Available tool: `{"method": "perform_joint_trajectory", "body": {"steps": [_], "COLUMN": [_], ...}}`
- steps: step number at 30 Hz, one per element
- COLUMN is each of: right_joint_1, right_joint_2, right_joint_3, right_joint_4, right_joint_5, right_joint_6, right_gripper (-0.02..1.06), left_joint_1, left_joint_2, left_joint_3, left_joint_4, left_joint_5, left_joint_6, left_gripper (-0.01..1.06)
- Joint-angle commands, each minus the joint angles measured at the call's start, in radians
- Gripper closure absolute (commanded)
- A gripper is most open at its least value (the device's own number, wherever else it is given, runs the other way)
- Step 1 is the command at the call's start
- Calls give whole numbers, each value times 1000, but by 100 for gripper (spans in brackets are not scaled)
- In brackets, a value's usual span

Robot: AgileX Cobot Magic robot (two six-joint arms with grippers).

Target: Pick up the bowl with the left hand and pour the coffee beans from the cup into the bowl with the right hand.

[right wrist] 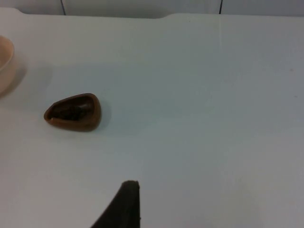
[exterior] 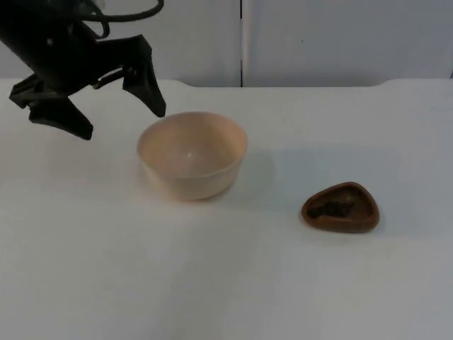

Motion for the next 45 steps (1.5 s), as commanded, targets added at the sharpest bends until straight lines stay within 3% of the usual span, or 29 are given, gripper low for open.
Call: {"method": "perform_joint_trajectory", "body": {"steps": [1,8,20,36,45], "right_joint_1": [-5,-5,-5,-5,-5], "right_joint_2": [-3,-3,-3,-3,-3], "right_joint_3": [0,0,0,0,0], "right_joint_4": [-1,-1,-1,-1,-1], "right_joint_5": [-5,-5,-5,-5,-5], "right_joint_6": [2,2,2,2,2], "right_gripper": [0,0,0,0,0], "left_joint_1": [11,50,48,48,46], "left_joint_2": [22,124,213,297,298], "left_joint_3": [-18,-93,-190,-203,-203], "left_joint_4": [13,-6,-27,-49,-64], "left_joint_5": [4,50,22,-22,-22], "left_joint_6": [-19,-19,-19,13,28], "left_gripper": [8,8,8,9,25]}}
